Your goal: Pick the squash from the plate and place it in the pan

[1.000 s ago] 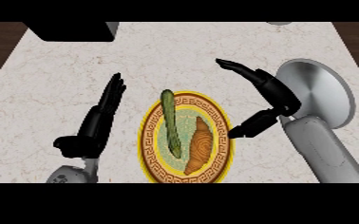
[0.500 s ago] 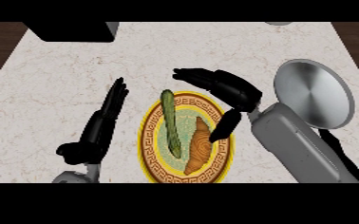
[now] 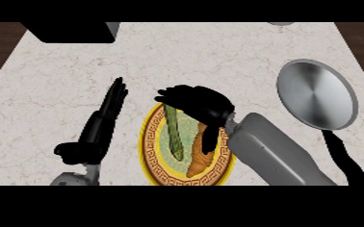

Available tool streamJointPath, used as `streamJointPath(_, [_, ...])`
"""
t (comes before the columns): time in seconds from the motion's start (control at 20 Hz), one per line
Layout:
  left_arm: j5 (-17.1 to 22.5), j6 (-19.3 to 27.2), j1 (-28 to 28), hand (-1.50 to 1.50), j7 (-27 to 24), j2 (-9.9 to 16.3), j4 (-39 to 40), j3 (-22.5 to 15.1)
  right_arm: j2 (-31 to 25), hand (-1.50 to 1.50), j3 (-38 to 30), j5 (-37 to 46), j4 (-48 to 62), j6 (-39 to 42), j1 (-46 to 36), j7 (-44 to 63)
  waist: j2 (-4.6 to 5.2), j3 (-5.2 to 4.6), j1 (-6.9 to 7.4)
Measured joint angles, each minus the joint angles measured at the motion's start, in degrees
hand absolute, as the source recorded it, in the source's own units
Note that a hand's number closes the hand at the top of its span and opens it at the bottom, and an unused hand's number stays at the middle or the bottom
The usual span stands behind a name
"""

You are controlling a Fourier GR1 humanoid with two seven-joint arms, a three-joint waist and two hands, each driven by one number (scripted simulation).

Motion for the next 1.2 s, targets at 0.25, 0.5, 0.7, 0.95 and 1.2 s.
streamJointPath(0.25, [-0.4,-1.4,0.3,0.0,0.5,-0.1,-0.6,1.6,3.2,-1.5,-2.6,4.5,2.6,1.4,0.4,-0.6,-0.2,-0.07,-0.09])
streamJointPath(0.5, [-2.2,-1.5,0.0,0.0,0.4,-1.8,-0.1,2.0,5.4,-1.5,-5.6,8.2,2.7,3.2,1.9,-0.4,-0.25,-0.08,-0.2])
streamJointPath(0.7, [-2.3,-3.2,-0.2,0.0,-0.9,-1.8,1.5,3.6,7.7,-1.5,-8.0,10.4,4.8,2.9,2.3,-1.7,-0.32,-0.11,-0.18])
streamJointPath(0.95, [-3.2,-3.5,-0.1,0.0,0.3,-2.8,0.3,3.7,9.9,-1.5,-8.8,11.4,8.2,1.5,1.8,-2.9,-0.38,-0.15,-0.05])
streamJointPath(1.2, [-3.9,-3.6,-0.9,0.0,2.2,-3.6,-0.5,3.8,10.9,-1.5,-7.5,11.0,13.8,-1.0,-0.4,-3.0,-0.43,-0.16,0.18])
